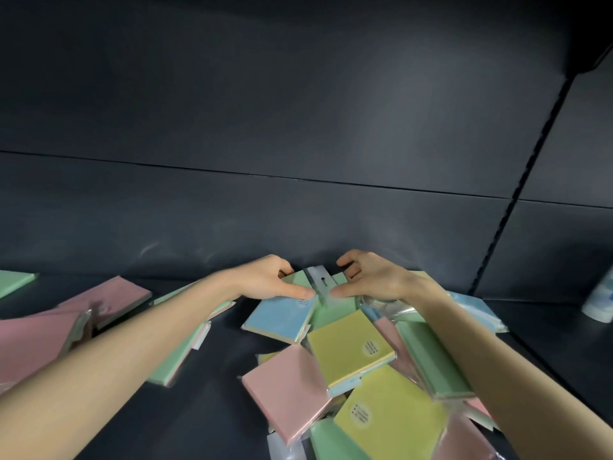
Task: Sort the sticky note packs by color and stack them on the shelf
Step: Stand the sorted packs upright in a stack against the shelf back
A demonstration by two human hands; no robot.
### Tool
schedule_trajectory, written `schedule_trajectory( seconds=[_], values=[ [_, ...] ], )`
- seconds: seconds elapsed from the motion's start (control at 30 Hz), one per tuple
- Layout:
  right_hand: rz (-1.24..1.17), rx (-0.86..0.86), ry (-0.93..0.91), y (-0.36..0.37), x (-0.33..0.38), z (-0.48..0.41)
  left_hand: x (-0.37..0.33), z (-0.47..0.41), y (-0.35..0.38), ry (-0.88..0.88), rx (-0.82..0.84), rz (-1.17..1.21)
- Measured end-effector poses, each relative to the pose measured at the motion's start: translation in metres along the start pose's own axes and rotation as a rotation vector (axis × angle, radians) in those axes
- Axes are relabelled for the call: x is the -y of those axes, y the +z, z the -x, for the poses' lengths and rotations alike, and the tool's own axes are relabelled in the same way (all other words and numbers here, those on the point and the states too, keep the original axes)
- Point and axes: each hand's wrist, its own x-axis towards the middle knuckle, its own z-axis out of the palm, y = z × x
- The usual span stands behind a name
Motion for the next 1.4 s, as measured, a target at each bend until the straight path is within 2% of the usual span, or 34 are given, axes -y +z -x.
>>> schedule_trajectory(
  seconds=[0.3,0.4,0.5,0.67,0.83,1.07,1.2,1.4],
  values=[
    [-0.181,-0.096,-0.063,-0.009,-0.006,-0.001,-0.007,0.005,0.0,0.009,-0.081,0.094],
    [-0.334,-0.085,-0.068,-0.011,-0.006,0.003,-0.01,0.007,0.003,0.014,-0.103,0.179],
    [-0.385,-0.083,-0.075,-0.017,-0.004,0.007,-0.015,0.009,0.006,0.014,-0.121,0.276],
    [-0.45,-0.194,-0.115,-0.026,-0.002,0.017,-0.023,0.011,0.011,0.044,-0.121,0.382],
    [-0.444,-0.349,-0.116,-0.039,-0.004,0.024,-0.024,0.008,0.013,0.097,-0.205,0.407],
    [-0.339,-0.545,-0.25,-0.048,0.004,0.043,-0.035,0.018,0.012,0.201,-0.367,0.459],
    [-0.339,-0.613,-0.311,-0.053,0.011,0.055,-0.05,0.027,0.012,0.264,-0.434,0.485],
    [-0.485,-0.639,-0.38,-0.053,0.025,0.072,-0.058,0.054,0.005,0.352,-0.597,0.484]
  ],
)
